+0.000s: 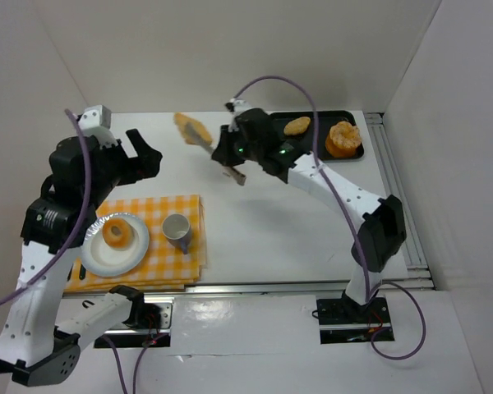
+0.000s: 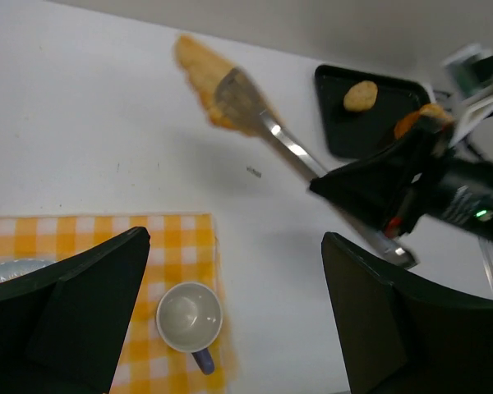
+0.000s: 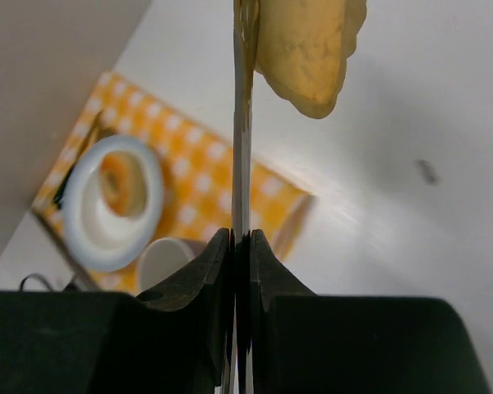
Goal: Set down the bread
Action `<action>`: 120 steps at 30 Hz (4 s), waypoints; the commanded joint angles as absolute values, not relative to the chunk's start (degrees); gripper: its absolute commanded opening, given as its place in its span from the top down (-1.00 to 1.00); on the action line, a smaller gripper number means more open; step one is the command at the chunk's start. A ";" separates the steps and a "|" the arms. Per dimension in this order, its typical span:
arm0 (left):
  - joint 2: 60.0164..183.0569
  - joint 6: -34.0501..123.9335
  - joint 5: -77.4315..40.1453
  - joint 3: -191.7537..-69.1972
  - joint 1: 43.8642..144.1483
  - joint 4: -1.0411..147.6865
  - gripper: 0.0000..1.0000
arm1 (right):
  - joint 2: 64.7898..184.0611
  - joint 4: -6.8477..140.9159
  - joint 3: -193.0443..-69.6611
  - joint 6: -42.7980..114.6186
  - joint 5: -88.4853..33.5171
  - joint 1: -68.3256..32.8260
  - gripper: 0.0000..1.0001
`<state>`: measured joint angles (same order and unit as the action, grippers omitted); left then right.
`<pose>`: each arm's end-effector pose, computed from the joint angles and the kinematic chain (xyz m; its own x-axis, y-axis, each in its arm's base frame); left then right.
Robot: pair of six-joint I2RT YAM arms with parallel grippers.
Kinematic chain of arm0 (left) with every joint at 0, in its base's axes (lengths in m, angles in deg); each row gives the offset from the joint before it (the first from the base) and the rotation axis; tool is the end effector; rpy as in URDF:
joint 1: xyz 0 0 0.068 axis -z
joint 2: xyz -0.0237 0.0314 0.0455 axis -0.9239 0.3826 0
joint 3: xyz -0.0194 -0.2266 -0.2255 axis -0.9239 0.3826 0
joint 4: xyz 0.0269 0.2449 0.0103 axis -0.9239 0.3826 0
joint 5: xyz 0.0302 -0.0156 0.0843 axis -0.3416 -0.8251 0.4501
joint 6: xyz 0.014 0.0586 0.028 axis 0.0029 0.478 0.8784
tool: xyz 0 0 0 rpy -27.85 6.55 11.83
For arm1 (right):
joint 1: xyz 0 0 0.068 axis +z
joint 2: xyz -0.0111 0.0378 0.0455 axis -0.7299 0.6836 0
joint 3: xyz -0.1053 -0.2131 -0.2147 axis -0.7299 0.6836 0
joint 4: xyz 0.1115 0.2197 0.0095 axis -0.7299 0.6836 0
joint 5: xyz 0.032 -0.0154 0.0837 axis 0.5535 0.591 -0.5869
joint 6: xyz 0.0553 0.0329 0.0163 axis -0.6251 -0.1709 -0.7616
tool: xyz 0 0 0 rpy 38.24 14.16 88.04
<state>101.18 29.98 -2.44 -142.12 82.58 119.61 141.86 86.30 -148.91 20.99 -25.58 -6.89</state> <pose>0.1316 -0.0278 0.4991 -0.2873 -0.3810 -0.8788 0.0007 0.9174 -0.3979 0.3141 0.2703 0.4076 -0.5653 0.0068 -0.8248 -0.5375 0.7555 0.3746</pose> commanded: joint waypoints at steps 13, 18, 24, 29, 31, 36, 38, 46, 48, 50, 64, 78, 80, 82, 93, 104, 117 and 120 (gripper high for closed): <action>96.23 27.87 2.98 -152.71 82.18 119.72 -0.99 | 164.37 81.12 -168.23 19.96 -37.77 16.66 1.00; 96.23 27.87 2.98 -151.65 82.18 119.72 -0.99 | 163.14 79.36 -162.95 19.96 -41.55 17.28 1.00; 96.23 27.87 2.98 -150.50 82.18 119.20 -0.99 | 163.67 80.41 -160.84 19.96 -42.17 19.21 1.00; 95.70 27.87 3.50 -150.50 82.18 119.20 -0.99 | 164.19 79.89 -160.84 20.49 -42.69 21.49 1.00; 95.70 27.87 3.50 -150.50 82.18 119.20 -0.99 | 164.19 80.41 -161.36 20.49 -43.40 22.11 1.00; 95.17 27.87 4.03 -149.98 82.18 119.20 -0.99 | 164.19 80.41 -160.75 20.49 -43.40 22.73 1.00; 95.17 27.87 4.03 -149.98 82.18 119.20 -0.99 | 163.67 80.41 -160.75 20.49 -42.88 23.26 1.00; 94.12 27.87 4.03 -149.45 82.18 119.20 -0.99 | 165.77 82.70 -162.24 21.72 -39.71 23.26 1.00; 94.12 27.87 4.03 -149.45 82.18 119.20 -0.99 | 167.35 82.70 -162.24 21.72 -39.18 22.65 1.00; 93.60 28.39 4.55 -149.45 82.18 119.20 -0.99 | 168.23 83.23 -162.77 21.72 -39.79 22.12 0.88; 93.59 28.92 5.09 -149.45 82.18 119.20 -0.99 | 159.98 84.37 -164.00 22.25 -34.09 20.98 -0.31; 97.54 29.45 1.84 -149.54 82.18 117.53 -0.99 | 137.32 79.47 -141.19 19.26 -26.96 7.73 -0.29; 97.55 29.45 1.31 -148.83 82.18 117.00 -0.99 | 135.29 78.58 -138.70 18.56 -27.58 5.25 -0.29; 98.07 28.92 0.60 -148.13 82.18 116.47 -0.99 | 134.05 78.57 -137.37 17.85 -27.50 3.40 -0.29; 103.87 30.95 -2.81 -148.13 82.18 119.98 -0.99 | 127.90 79.80 -123.94 15.31 -8.01 -3.46 -0.29; 109.24 32.09 -6.78 -147.60 82.18 122.10 -0.99 | 131.24 71.79 -116.27 12.84 -3.76 -3.46 -0.29; 108.09 32.09 -8.10 -143.83 82.18 121.04 -0.99 | 130.80 85.14 -118.82 7.24 8.61 -13.11 -1.00; 108.09 32.09 -9.77 -141.37 82.18 119.73 -0.99 | 131.32 90.95 -119.35 4.06 10.57 -18.21 -1.00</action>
<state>108.76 31.05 -7.75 -142.73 82.58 122.45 131.66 83.26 -116.86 8.77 3.73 -14.85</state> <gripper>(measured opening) 0.993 0.999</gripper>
